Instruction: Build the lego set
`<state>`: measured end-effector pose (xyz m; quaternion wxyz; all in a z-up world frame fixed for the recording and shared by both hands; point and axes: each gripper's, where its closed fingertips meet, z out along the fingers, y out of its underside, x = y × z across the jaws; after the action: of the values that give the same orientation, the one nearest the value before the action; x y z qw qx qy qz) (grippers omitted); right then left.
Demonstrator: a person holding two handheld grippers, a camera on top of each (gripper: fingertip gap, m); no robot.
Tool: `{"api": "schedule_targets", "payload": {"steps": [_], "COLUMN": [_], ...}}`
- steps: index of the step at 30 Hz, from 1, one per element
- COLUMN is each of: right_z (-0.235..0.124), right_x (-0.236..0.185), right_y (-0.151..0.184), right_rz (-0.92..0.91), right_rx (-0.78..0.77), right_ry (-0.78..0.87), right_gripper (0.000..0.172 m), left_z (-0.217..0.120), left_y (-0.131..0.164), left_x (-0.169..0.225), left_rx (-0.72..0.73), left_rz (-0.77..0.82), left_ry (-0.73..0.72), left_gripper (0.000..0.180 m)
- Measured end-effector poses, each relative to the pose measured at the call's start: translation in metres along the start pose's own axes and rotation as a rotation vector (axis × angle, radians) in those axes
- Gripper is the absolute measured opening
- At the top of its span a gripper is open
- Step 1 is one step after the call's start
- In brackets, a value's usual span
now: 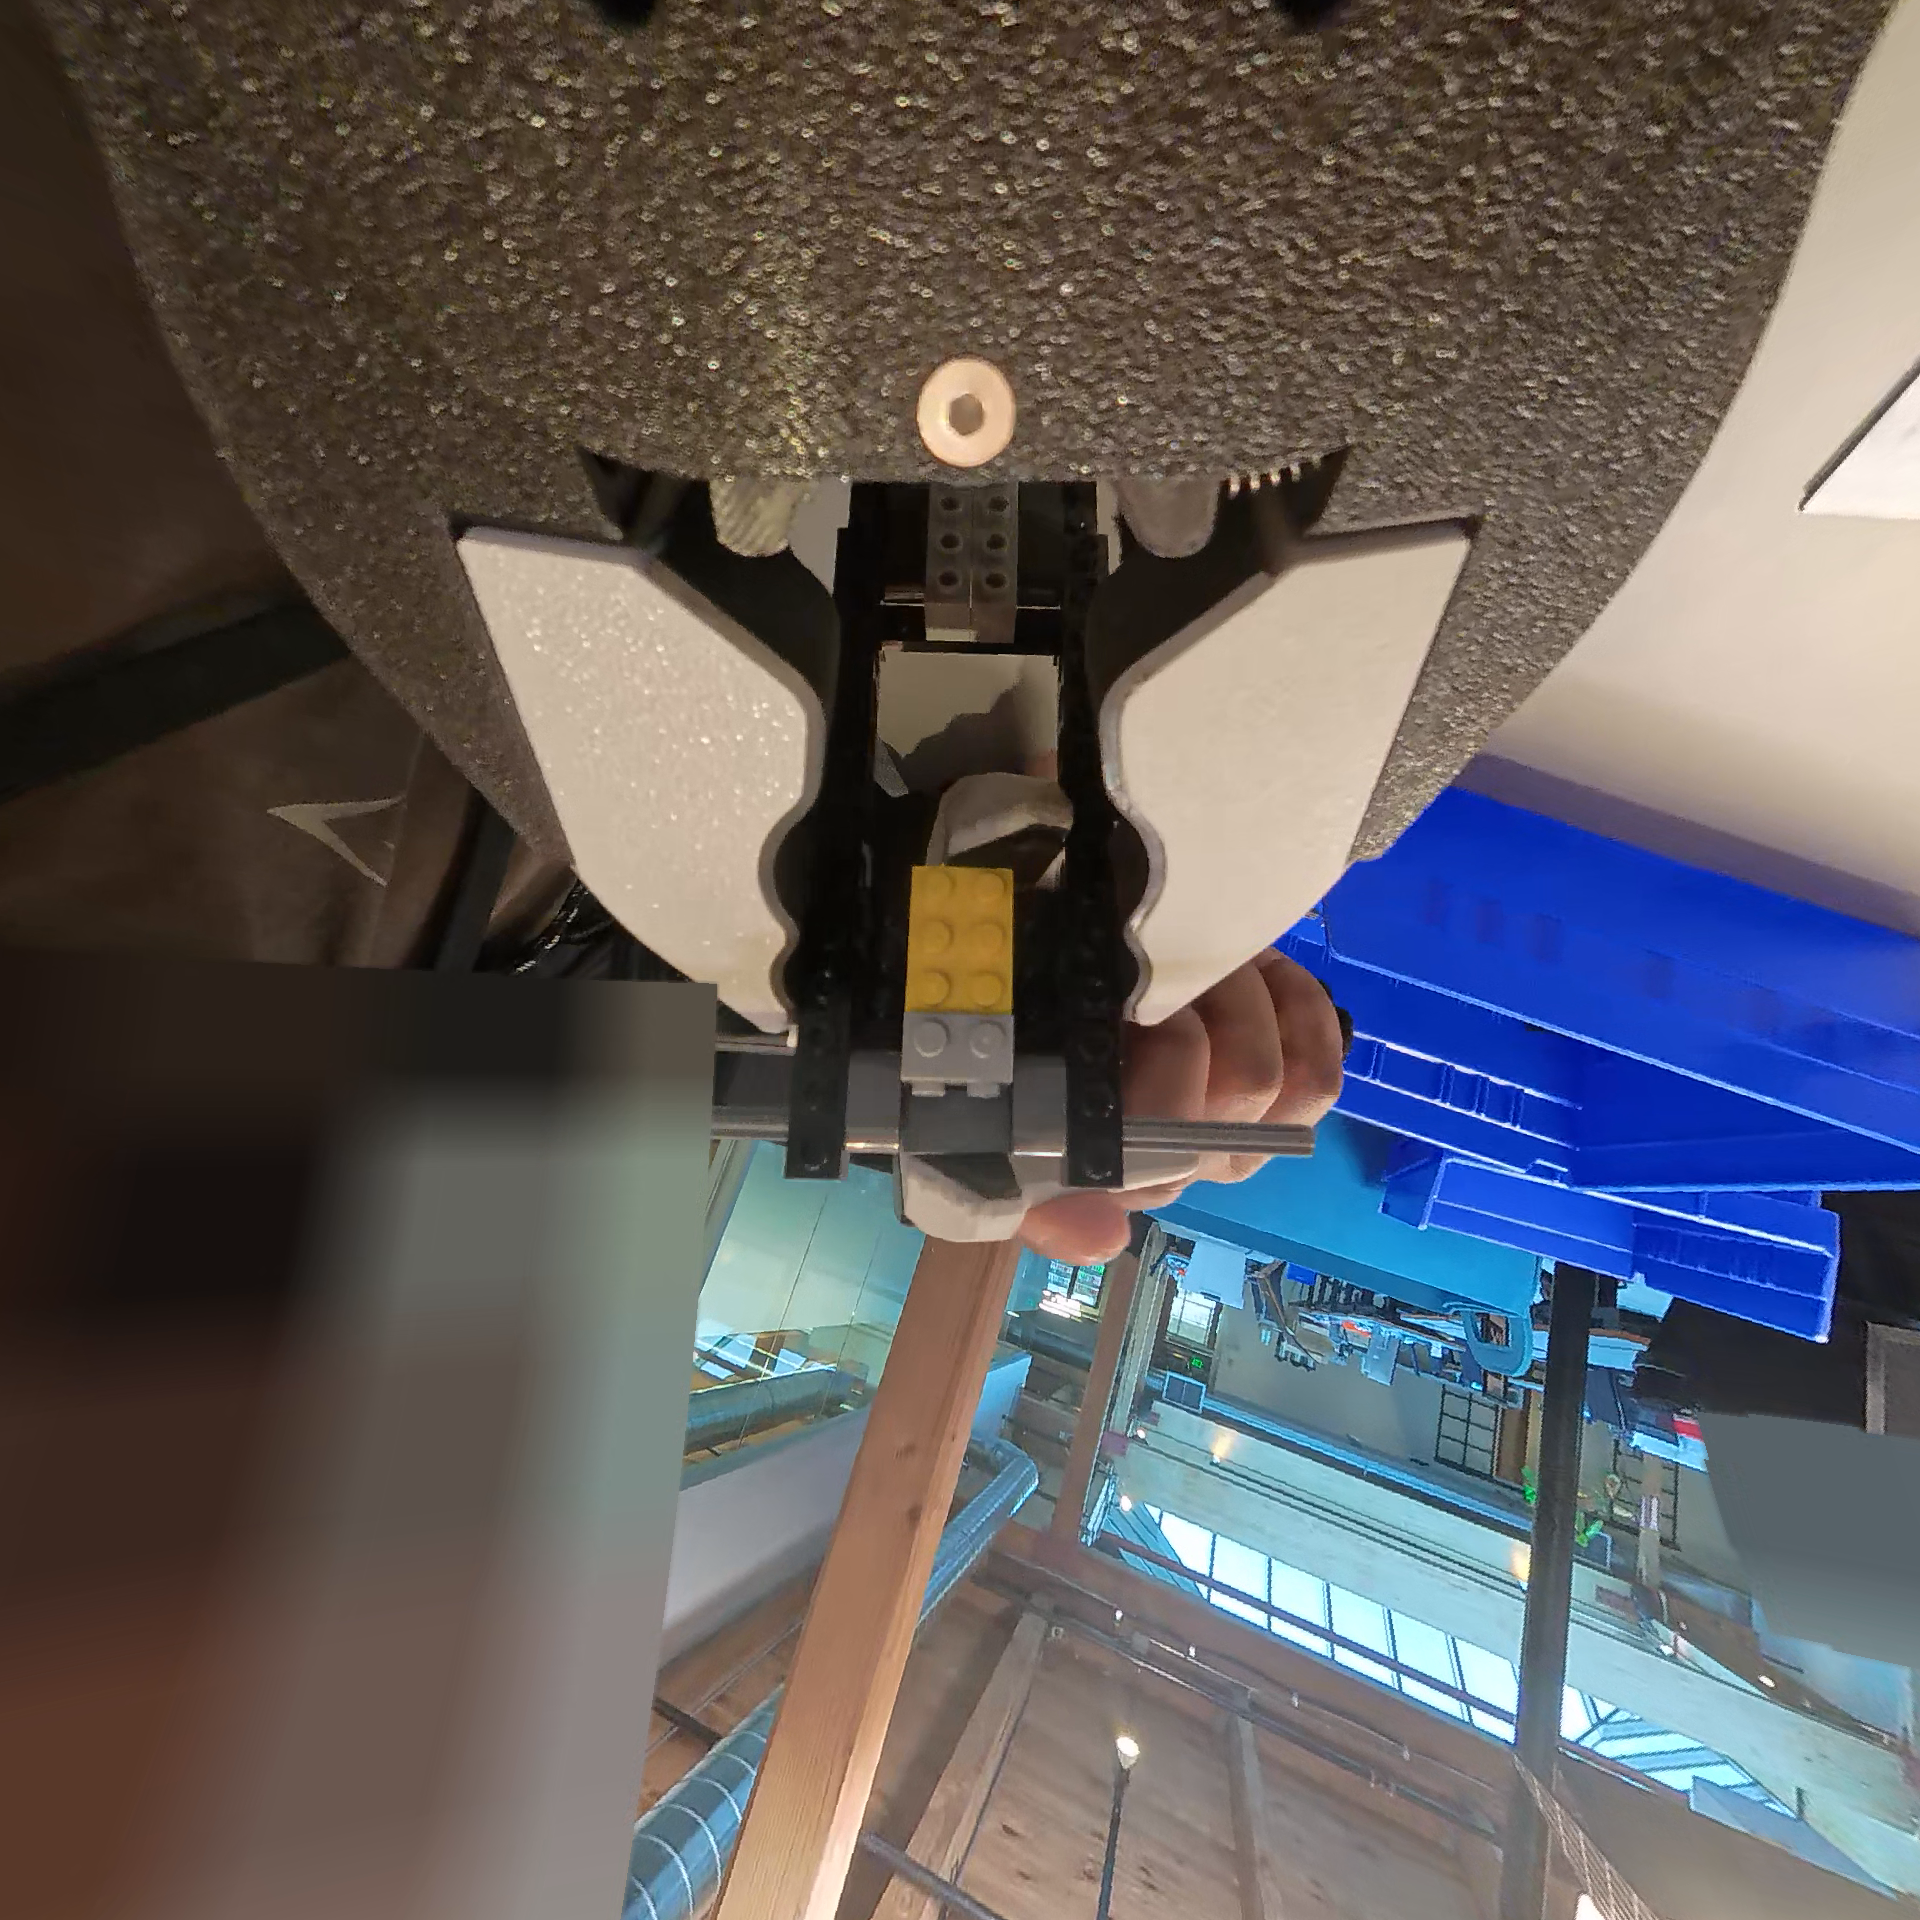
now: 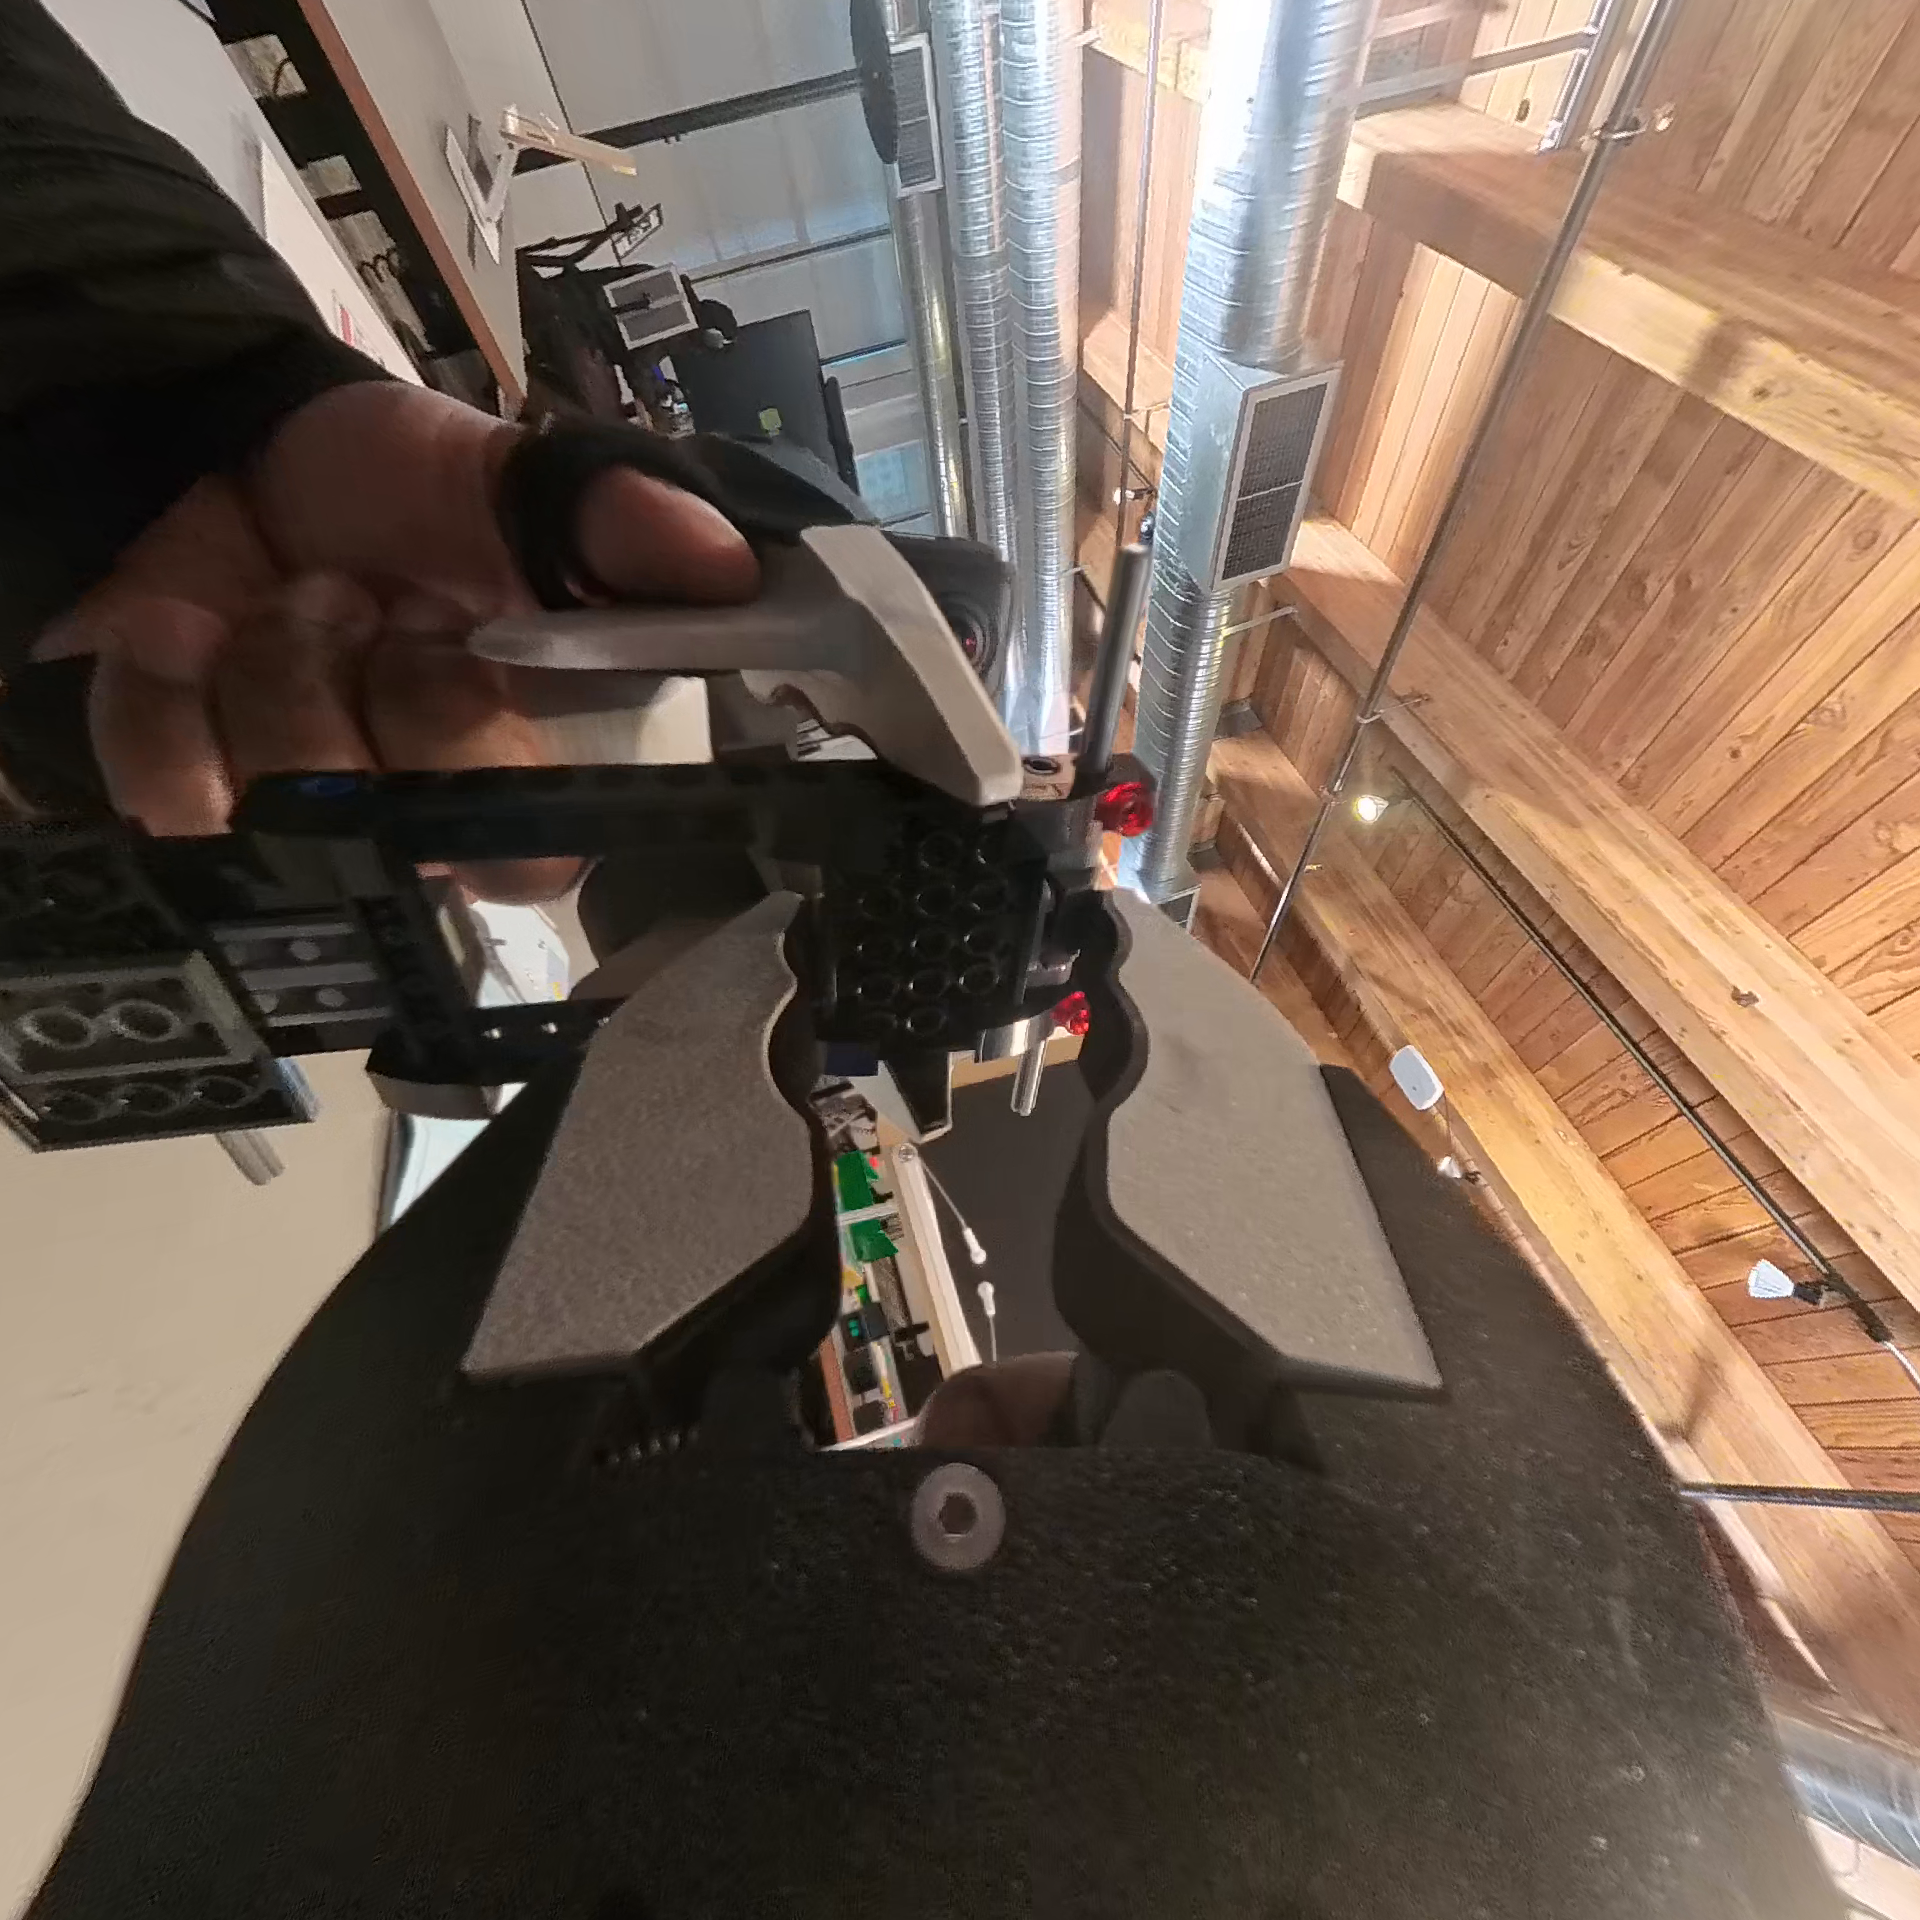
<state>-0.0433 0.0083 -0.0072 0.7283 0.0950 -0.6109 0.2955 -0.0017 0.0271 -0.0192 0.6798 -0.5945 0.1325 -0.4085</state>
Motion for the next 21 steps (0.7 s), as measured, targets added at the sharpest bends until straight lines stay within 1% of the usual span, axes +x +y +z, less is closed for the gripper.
{"api": "schedule_targets", "payload": {"steps": [4,21], "right_z": [-0.0003,-0.0002], "right_x": [0.0025,0.0047], "right_y": [-0.0007,0.001], "right_rz": [-0.019,-0.04], "right_rx": [-0.002,-0.024], "right_ry": [0.032,0.045], "right_gripper": [0.047,0.047], "left_z": [0.0007,0.0006], "left_y": [-0.0017,-0.0055], "left_x": [0.0006,-0.0001], "left_rx": [0.019,0.094], "left_rz": [0.013,-0.006], "left_ry": [-0.003,0.005], "left_gripper": [0.056,0.056]}}
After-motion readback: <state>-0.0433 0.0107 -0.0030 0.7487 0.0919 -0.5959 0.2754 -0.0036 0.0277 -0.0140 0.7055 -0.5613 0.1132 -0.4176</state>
